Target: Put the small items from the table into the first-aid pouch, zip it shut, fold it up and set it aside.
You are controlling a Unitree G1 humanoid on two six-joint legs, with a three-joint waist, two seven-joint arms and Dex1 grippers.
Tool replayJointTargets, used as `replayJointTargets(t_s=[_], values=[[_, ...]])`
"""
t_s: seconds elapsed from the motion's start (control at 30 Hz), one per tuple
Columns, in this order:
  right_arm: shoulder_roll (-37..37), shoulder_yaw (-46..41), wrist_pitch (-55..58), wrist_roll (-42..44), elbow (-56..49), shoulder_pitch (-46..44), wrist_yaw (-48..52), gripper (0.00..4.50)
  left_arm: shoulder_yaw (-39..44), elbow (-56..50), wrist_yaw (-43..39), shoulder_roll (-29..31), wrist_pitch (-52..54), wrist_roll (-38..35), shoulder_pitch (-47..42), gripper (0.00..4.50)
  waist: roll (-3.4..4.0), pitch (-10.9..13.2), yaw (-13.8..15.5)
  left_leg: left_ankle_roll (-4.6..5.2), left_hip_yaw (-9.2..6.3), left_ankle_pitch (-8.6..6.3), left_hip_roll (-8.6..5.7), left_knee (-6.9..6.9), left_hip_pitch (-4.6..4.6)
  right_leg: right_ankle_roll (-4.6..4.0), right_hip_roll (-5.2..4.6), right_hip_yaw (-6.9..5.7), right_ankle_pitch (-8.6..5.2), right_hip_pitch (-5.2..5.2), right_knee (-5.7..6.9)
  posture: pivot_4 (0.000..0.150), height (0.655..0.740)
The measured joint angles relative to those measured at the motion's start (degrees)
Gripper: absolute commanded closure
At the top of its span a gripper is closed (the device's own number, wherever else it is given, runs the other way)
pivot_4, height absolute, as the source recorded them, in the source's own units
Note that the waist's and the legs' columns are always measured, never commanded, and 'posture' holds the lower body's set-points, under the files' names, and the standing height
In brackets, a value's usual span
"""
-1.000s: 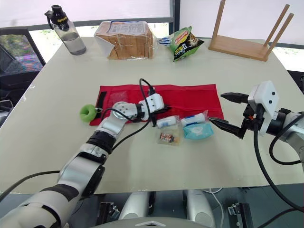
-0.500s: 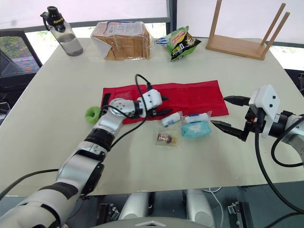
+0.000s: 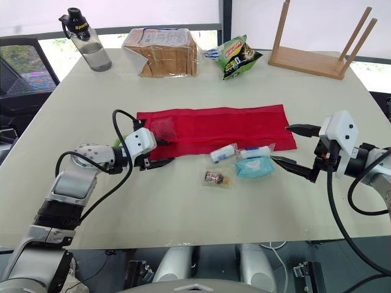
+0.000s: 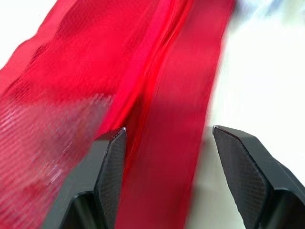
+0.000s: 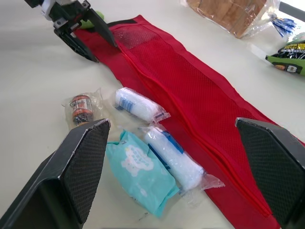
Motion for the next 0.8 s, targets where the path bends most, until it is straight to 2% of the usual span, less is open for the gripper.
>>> replayJointTargets(t_s=[0.1,0.2,0.27,0.37,0.43,0.47,0.5,0.67,0.8], values=[[0.01,0.72,0.01,0.04,0.06,-0.53,-0.04,0.00,-0.97,8.19,4.28,-0.06,-5.44,3.53,-5.04,1.41,0.00,0.00,0.03,0.00,0.01,0.00,0.00,0.00,0.01,0.00,0.01,0.01,0.00,0.00,0.01,0.150,0.7400],[0.01,0.94,0.10,0.09,0.06,-1.01,-0.15,0.00,-0.95,13.00,5.36,-0.15,-6.59,4.08,-7.79,1.41,0.00,0.00,-0.24,0.00,0.04,0.00,0.00,-0.02,0.00,0.00,0.01,0.03,0.00,0.00,0.01,0.150,0.7400],[0.01,1.00,0.19,0.21,0.05,-1.60,-0.39,0.00,0.47,13.84,3.46,-1.61,-3.41,0.72,-8.88,1.41,0.00,0.00,-0.30,0.00,0.05,0.00,0.00,-0.03,-0.01,0.00,0.01,0.04,0.00,-0.01,0.01,0.150,0.7400],[0.01,1.02,0.39,0.29,-0.17,-1.98,-1.06,0.00,3.56,11.60,-1.99,-4.16,6.25,-8.72,-9.83,1.41,0.00,0.00,-0.29,0.00,0.03,0.00,0.00,-0.02,-0.01,0.01,0.01,0.02,0.00,-0.01,0.01,0.150,0.7400],[0.01,1.06,0.43,0.28,-0.19,-1.98,-1.28,0.00,3.68,11.41,-2.41,-4.51,8.26,-9.83,-10.77,1.41,0.00,0.00,-0.22,0.00,0.02,0.00,0.00,-0.02,-0.01,0.01,0.01,0.01,0.00,-0.01,0.02,0.150,0.7400],[0.22,1.59,0.52,0.23,-0.42,-2.10,-1.82,0.00,3.26,12.32,-1.80,-5.55,9.53,-9.46,-14.80,1.41,0.00,0.00,-0.31,0.00,0.02,0.00,0.00,-0.01,0.00,0.01,0.02,0.02,0.00,-0.01,0.02,0.150,0.7400],[0.30,1.63,0.52,0.23,-0.43,-2.14,-1.88,0.00,3.04,12.47,-1.68,-5.72,9.43,-9.27,-15.14,1.41,0.00,0.00,-0.27,0.00,0.01,0.00,-0.01,-0.01,0.00,0.01,0.03,0.01,0.00,-0.01,0.02,0.150,0.7400],[1.41,3.90,0.50,-0.03,-0.65,-2.66,-3.08,0.00,-4.71,24.10,2.25,-12.70,0.83,-1.12,-22.17,1.41,0.00,0.00,-0.13,0.00,0.02,0.00,-0.07,0.02,-0.04,0.02,0.01,0.04,0.01,0.01,-0.01,0.150,0.7400],[1.39,3.93,0.50,-0.20,-0.71,-2.79,-3.56,0.00,-6.67,32.47,5.03,-16.31,-3.41,1.98,-25.75,1.41,0.00,0.00,-0.43,0.01,0.00,0.00,-0.06,0.00,-0.04,0.02,0.03,0.04,0.01,-0.02,0.00,0.150,0.7400]])
